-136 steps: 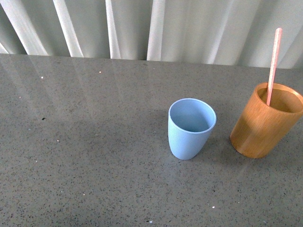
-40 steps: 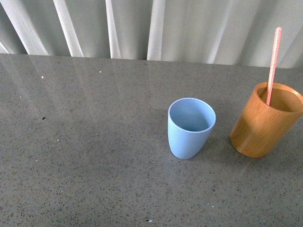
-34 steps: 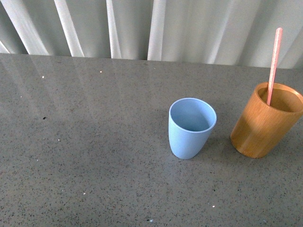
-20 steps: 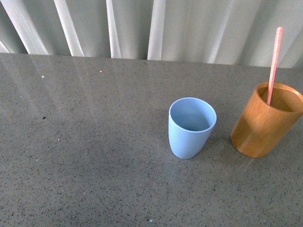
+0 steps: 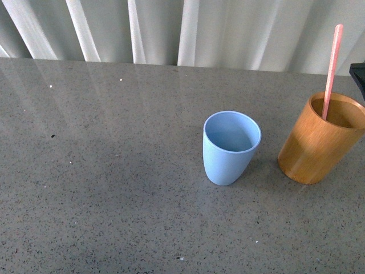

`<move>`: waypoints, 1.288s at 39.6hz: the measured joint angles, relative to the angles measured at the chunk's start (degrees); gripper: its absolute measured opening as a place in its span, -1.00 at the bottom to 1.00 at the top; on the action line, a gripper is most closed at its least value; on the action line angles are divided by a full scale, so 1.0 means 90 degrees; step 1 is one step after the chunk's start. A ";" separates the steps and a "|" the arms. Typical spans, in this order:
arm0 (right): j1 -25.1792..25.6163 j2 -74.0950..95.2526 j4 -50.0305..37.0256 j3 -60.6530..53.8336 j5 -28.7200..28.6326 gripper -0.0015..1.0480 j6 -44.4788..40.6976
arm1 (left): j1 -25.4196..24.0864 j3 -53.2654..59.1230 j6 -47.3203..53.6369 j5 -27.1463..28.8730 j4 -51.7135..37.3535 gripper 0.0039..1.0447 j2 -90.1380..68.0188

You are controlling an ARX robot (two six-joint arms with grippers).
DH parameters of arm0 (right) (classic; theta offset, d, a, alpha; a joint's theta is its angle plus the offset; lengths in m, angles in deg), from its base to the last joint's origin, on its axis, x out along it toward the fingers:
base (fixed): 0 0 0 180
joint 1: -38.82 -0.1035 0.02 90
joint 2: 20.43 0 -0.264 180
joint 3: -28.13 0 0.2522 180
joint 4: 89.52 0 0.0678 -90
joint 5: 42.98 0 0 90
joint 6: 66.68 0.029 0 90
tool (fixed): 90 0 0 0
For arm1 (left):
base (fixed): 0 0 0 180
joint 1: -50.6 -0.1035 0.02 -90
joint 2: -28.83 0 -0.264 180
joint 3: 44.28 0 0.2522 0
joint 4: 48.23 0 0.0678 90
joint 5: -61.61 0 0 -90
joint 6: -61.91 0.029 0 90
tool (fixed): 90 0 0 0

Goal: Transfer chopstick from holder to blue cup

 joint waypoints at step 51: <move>-0.0865 0.2064 -0.0539 0.1717 0.0306 -0.74 0.0503 | 0.0000 0.0000 0.0002 0.0000 0.0000 0.87 0.0000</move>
